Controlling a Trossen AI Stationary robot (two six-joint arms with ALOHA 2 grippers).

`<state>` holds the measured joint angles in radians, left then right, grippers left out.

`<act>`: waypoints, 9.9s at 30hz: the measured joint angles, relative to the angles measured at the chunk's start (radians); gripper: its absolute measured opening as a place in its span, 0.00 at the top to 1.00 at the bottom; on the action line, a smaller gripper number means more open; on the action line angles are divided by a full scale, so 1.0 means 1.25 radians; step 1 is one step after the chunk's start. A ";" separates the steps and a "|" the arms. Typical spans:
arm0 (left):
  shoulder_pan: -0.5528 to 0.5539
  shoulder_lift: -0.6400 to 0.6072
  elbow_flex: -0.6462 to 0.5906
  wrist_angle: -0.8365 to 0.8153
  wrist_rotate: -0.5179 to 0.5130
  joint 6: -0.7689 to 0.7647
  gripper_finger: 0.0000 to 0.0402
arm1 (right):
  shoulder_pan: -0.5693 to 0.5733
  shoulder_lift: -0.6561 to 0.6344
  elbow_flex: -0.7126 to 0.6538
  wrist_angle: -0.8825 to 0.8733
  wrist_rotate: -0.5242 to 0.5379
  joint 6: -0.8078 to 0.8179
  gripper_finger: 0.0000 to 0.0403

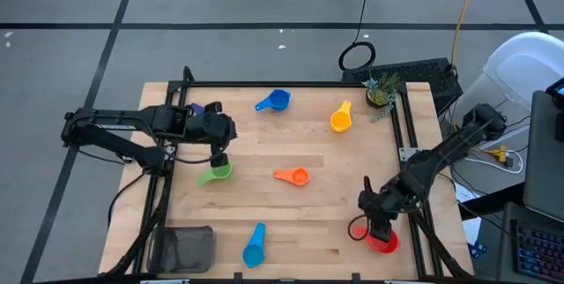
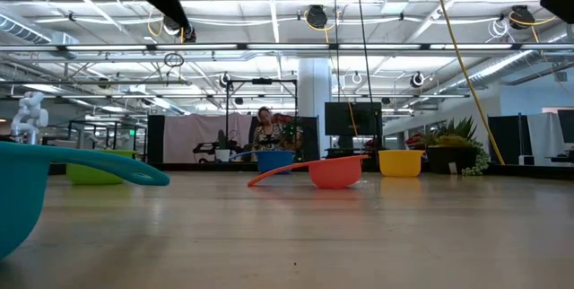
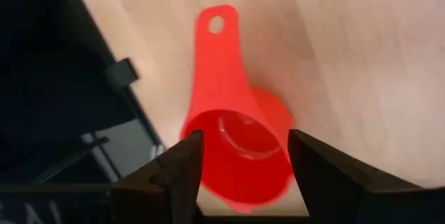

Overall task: Nest measuring cups in basket
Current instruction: Prepare the red measuring cup, then stack the blue measuring cup on top of the red measuring cup, then stack the yellow measuring cup on top of the blue measuring cup

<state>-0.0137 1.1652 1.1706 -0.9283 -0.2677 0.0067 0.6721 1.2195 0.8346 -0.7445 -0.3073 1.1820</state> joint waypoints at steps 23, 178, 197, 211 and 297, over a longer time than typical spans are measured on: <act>0.000 0.000 0.000 0.003 -0.018 0.006 0.93 | 0.151 0.053 -0.002 -0.096 0.082 -0.001 0.50; -0.008 0.000 -0.001 -0.045 -0.002 -0.096 0.94 | -0.922 0.751 0.603 0.295 0.196 -1.431 0.64; -0.008 0.000 -0.001 -0.052 -0.002 -0.106 0.94 | -0.766 0.516 0.603 0.036 0.256 -1.451 1.00; -0.006 0.000 -0.001 -0.028 -0.003 -0.094 0.94 | -0.469 0.465 0.603 -0.105 0.160 -1.282 1.00; -0.007 -0.001 -0.001 -0.033 0.001 -0.109 0.94 | -0.834 0.280 0.295 -0.093 0.438 -0.810 0.48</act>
<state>-0.0219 1.1645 1.1698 -0.9699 -0.2668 -0.1295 -0.3707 1.5700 1.2034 -0.8612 0.2404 0.1695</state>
